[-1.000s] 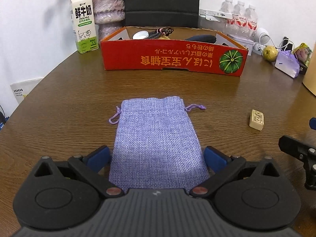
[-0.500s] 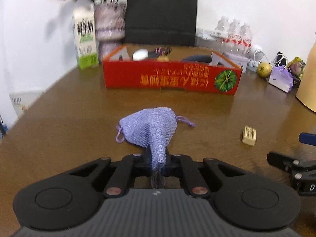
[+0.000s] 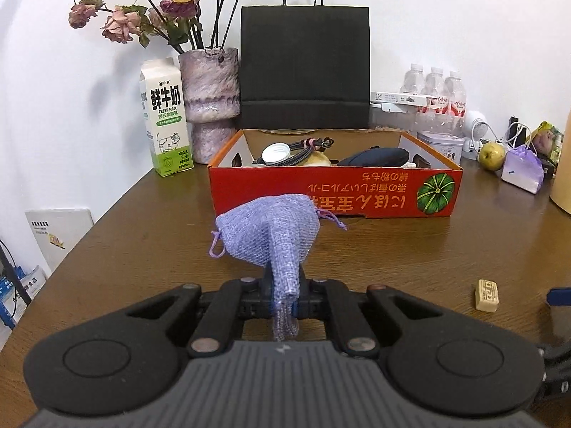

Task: Organize objects
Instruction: 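Grasp the small gold block with right tool while left tool holds the pouch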

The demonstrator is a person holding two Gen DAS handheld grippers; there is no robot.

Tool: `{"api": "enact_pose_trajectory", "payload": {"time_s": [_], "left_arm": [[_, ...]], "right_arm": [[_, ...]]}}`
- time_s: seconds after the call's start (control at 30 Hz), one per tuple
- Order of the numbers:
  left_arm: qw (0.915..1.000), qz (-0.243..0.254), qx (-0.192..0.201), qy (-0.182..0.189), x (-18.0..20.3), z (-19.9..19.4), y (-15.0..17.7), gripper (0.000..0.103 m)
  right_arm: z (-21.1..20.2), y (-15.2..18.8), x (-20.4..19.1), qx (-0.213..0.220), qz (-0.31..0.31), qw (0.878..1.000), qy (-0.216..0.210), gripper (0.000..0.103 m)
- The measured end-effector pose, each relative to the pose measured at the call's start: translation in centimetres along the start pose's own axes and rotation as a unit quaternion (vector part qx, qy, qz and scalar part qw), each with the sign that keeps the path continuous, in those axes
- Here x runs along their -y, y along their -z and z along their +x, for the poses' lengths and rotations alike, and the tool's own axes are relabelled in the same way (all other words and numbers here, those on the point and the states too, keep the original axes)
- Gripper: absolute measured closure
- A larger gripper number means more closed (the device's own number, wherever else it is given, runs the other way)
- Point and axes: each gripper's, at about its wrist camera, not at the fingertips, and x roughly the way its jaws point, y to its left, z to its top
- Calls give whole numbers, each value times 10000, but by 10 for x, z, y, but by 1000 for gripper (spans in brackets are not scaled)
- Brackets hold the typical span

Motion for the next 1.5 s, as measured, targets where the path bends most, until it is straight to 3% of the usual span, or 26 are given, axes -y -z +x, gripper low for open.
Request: {"api": "enact_pose_trajectory", "payload": {"time_s": [0.23, 0.3, 0.37, 0.5, 0.63, 0.83, 1.07, 1.5], "left_arm": [[9999, -60, 112, -29, -11, -7, 4, 95], [9999, -70, 102, -5, -11, -7, 5, 95], [9999, -60, 116, -5, -11, -8, 6, 95], [9999, -83, 78, 3, -11, -7, 7, 94], [9999, -102, 48, 27, -11, -7, 8, 94], [9999, -72, 119, 22, -8, -11, 8, 94], [9995, -33, 320, -8, 2, -18, 2, 94], [9986, -1, 525, -77, 15, -20, -27, 94]], "right_arm": [[16, -14, -6, 52, 96, 9999, -68, 14], [18, -18, -9, 98, 83, 9999, -95, 23], [20, -21, -11, 170, 76, 9998, -109, 45], [21, -24, -16, 231, -11, 9995, -224, 69], [17, -24, -17, 326, -38, 9991, -258, 70], [-2, -20, -22, 878, -201, 9958, -191, 70], [-6, -23, -31, 1069, -221, 9936, -286, 70], [-10, -61, -38, 1457, -235, 9883, -381, 70]]}}
